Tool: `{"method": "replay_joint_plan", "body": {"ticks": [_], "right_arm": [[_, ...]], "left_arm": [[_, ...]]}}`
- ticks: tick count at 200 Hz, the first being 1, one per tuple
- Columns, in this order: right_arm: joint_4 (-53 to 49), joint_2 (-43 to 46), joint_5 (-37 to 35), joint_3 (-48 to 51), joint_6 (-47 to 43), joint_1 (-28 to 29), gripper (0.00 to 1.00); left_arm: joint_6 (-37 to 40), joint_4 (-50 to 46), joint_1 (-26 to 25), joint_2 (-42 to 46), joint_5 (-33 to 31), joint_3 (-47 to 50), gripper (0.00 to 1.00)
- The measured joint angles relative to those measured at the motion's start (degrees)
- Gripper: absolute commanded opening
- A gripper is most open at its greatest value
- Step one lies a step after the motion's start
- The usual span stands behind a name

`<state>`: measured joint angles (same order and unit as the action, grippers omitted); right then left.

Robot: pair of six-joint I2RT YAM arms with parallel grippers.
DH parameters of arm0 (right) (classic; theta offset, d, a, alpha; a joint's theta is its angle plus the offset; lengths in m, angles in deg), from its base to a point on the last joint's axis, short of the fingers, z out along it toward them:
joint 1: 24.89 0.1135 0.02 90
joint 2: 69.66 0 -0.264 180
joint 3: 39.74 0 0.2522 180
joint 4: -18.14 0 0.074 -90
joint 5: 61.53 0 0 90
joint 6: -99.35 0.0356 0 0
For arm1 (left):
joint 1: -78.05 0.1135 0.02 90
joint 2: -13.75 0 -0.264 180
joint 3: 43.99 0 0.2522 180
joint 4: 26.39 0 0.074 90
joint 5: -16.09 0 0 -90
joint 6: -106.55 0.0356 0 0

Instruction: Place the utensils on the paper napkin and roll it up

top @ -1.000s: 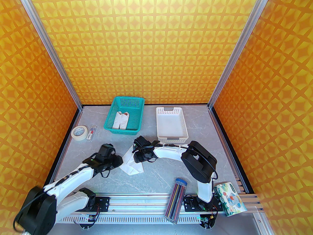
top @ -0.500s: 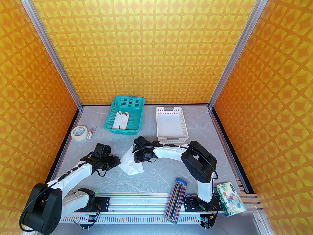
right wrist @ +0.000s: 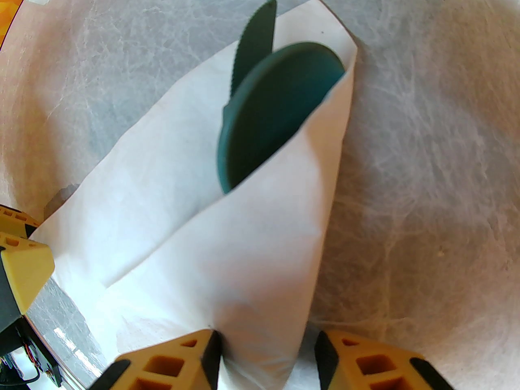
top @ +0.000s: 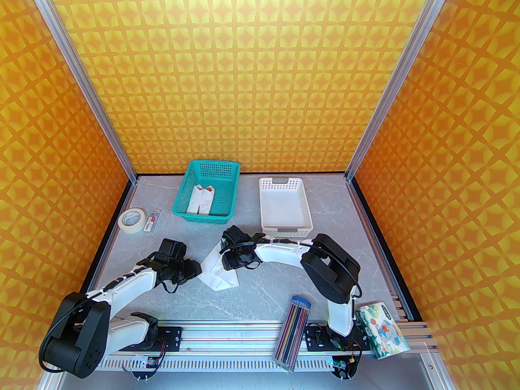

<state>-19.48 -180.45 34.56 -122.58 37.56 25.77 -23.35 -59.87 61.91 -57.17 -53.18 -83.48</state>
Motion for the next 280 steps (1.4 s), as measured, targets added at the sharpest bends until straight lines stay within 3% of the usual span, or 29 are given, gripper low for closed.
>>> {"method": "replay_joint_plan", "body": {"ticks": [49, 107, 192, 224, 280], "right_arm": [[-0.5, -0.2, 0.1, -0.4, 0.0, 0.0, 0.45], [-0.6, -0.2, 0.3, -0.5, 0.0, 0.0, 0.45], [-1.2, -0.5, 0.4, -1.0, 0.0, 0.0, 0.45], [-1.2, -0.6, 0.4, -1.1, 0.0, 0.0, 0.45], [-1.3, -0.6, 0.5, -1.1, 0.0, 0.0, 0.45]], "left_arm": [[-0.2, 1.1, 0.0, 0.9, 0.1, 0.3, 0.00], [-1.5, 1.5, -0.5, 9.4, 3.2, 0.2, 0.00], [-7.4, 2.5, -3.8, 9.5, 5.5, -0.9, 0.01], [-8.8, 3.5, -6.3, 7.9, 5.5, -1.2, 0.01], [-11.2, 8.7, -11.0, -2.3, 5.6, -4.1, 0.00]]}}
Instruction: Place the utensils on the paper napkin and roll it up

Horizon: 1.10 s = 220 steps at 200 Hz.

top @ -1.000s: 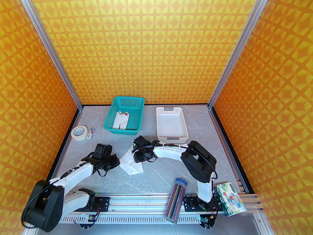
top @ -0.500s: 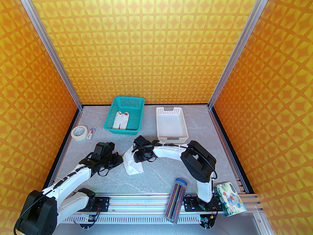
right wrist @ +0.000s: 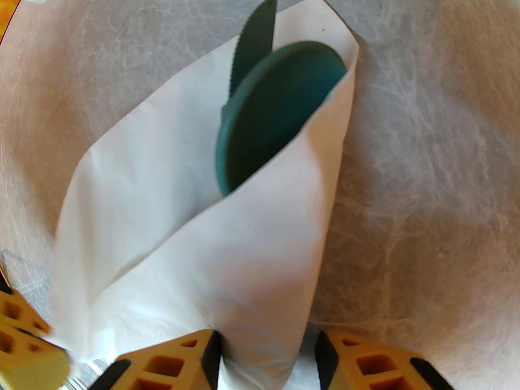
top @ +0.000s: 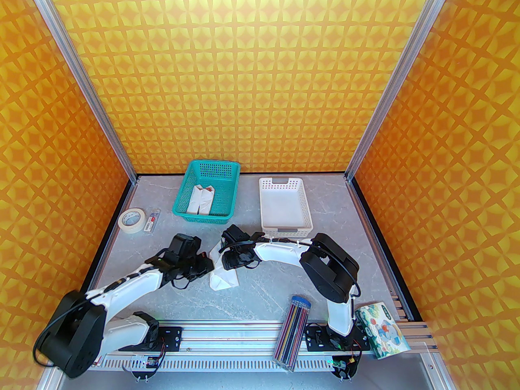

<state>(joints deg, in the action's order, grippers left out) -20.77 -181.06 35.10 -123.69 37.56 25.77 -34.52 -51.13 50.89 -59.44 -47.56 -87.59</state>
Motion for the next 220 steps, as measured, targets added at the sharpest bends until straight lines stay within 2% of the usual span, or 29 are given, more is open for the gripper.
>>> {"method": "replay_joint_plan", "body": {"ticks": [89, 121, 189, 220], "right_arm": [[0.0, 0.0, 0.1, 0.0, 0.2, 0.0, 0.45], [0.0, 0.0, 0.3, 0.0, 0.2, 0.0, 0.46], [-0.8, 0.4, 1.6, -0.8, 1.4, -0.3, 0.54], [0.9, 6.0, 2.8, 3.9, 1.8, -1.3, 0.54]], "left_arm": [[-1.4, 5.8, -1.5, -10.6, -0.7, -1.5, 0.00], [-1.4, 5.8, -1.8, -11.8, -2.2, -1.7, 0.00], [-1.4, 7.4, -1.8, -12.7, -2.4, -1.9, 0.00], [-1.4, 7.7, -1.9, -12.8, -2.8, -1.9, 0.00]]}}
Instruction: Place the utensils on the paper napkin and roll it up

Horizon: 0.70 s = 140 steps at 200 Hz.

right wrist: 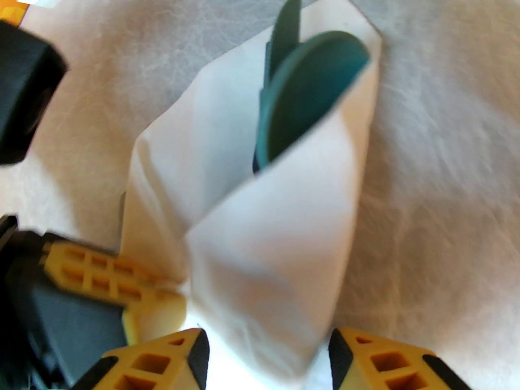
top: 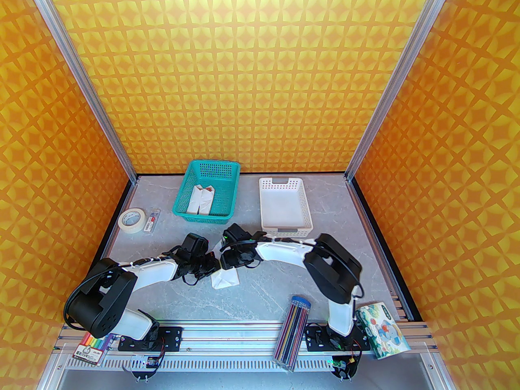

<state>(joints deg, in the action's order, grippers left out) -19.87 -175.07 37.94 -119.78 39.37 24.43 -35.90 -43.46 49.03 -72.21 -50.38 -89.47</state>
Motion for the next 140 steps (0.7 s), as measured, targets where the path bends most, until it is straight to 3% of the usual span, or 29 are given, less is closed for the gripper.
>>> {"method": "replay_joint_plan", "body": {"ticks": [35, 51, 78, 140], "right_arm": [[5.4, 11.6, 4.0, 10.1, 2.1, -1.1, 0.39], [9.1, 15.3, 6.8, 15.1, 3.5, -1.1, 0.28], [16.1, 16.9, 11.1, 22.0, 7.1, -1.1, 0.00], [25.3, 14.4, 15.2, 27.3, 11.8, -1.1, 0.00]], "left_arm": [[0.0, 0.2, 0.0, 0.0, -0.3, 0.0, 0.00], [0.0, 0.2, -0.2, 0.0, -0.4, 0.0, 0.00], [0.0, 0.2, -0.2, 0.0, -0.5, 0.0, 0.00], [0.0, 0.2, -0.3, 0.0, -0.6, 0.0, 0.00]]}}
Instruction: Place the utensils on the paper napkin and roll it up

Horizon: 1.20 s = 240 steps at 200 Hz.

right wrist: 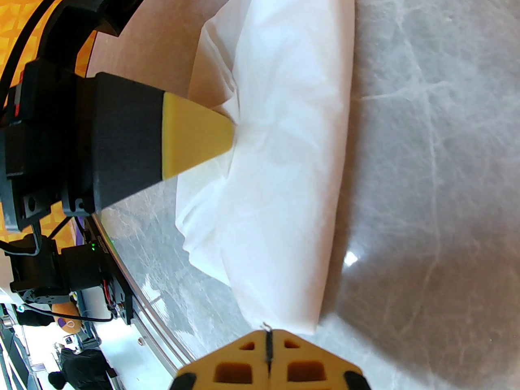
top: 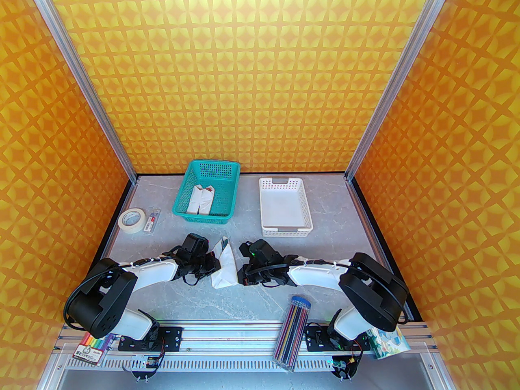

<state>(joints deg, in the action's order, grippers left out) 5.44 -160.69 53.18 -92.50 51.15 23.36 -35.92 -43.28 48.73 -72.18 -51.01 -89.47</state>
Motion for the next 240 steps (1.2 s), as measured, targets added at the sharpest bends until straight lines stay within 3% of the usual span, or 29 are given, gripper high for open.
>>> {"method": "replay_joint_plan", "body": {"ticks": [240], "right_arm": [[4.4, -5.5, 2.3, 0.5, 1.5, 0.0, 0.00]], "left_arm": [[0.5, -3.6, -0.3, 2.8, -2.3, 0.0, 0.00]]}}
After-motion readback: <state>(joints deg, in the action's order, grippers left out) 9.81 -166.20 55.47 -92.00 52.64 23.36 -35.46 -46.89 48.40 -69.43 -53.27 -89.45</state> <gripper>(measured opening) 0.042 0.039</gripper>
